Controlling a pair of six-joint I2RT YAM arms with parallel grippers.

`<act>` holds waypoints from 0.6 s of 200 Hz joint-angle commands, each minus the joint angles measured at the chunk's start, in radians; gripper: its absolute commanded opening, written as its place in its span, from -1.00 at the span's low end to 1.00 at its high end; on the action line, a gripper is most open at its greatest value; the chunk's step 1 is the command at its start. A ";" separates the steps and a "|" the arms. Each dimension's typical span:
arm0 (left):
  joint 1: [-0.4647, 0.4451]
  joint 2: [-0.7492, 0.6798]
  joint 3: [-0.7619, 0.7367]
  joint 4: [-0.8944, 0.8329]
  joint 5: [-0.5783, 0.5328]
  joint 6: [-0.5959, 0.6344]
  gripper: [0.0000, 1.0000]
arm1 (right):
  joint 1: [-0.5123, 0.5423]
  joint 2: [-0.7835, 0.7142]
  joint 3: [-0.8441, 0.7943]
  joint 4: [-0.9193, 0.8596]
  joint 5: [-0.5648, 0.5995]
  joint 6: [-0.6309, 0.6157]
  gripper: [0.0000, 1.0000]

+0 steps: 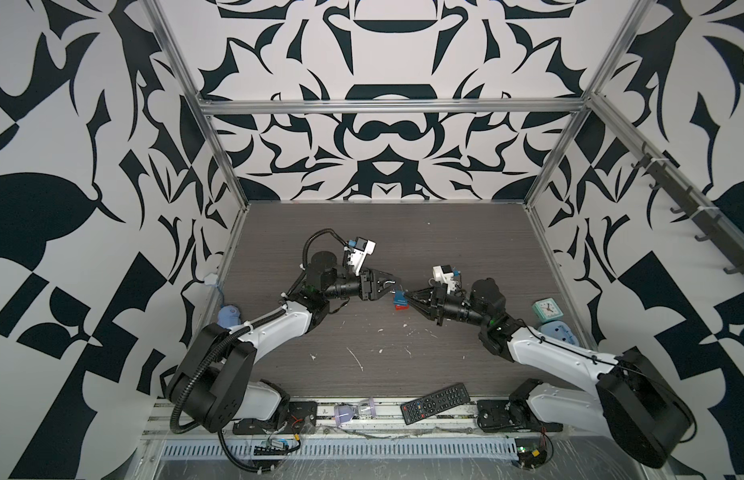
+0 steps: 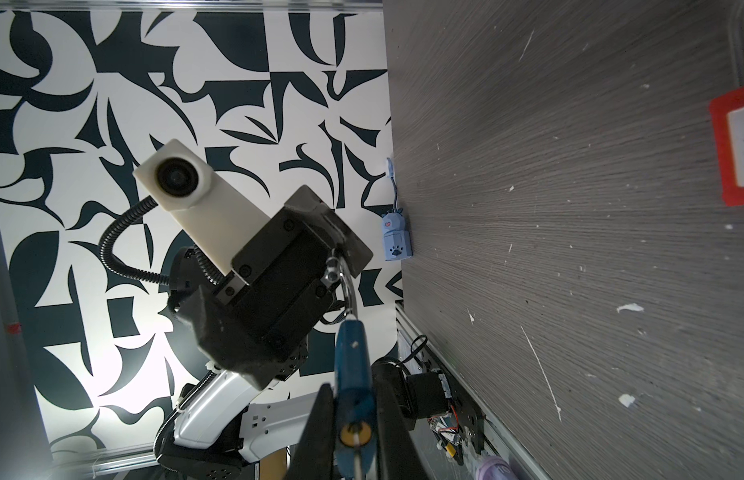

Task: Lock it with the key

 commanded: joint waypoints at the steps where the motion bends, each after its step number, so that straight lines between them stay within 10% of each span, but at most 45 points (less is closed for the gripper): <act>1: -0.002 -0.016 -0.015 0.028 -0.003 -0.002 0.37 | 0.014 -0.010 -0.001 0.074 0.016 0.009 -1.00; 120: -0.002 -0.106 0.036 -0.158 -0.002 0.097 0.50 | 0.043 0.053 0.018 0.103 0.018 -0.004 -1.00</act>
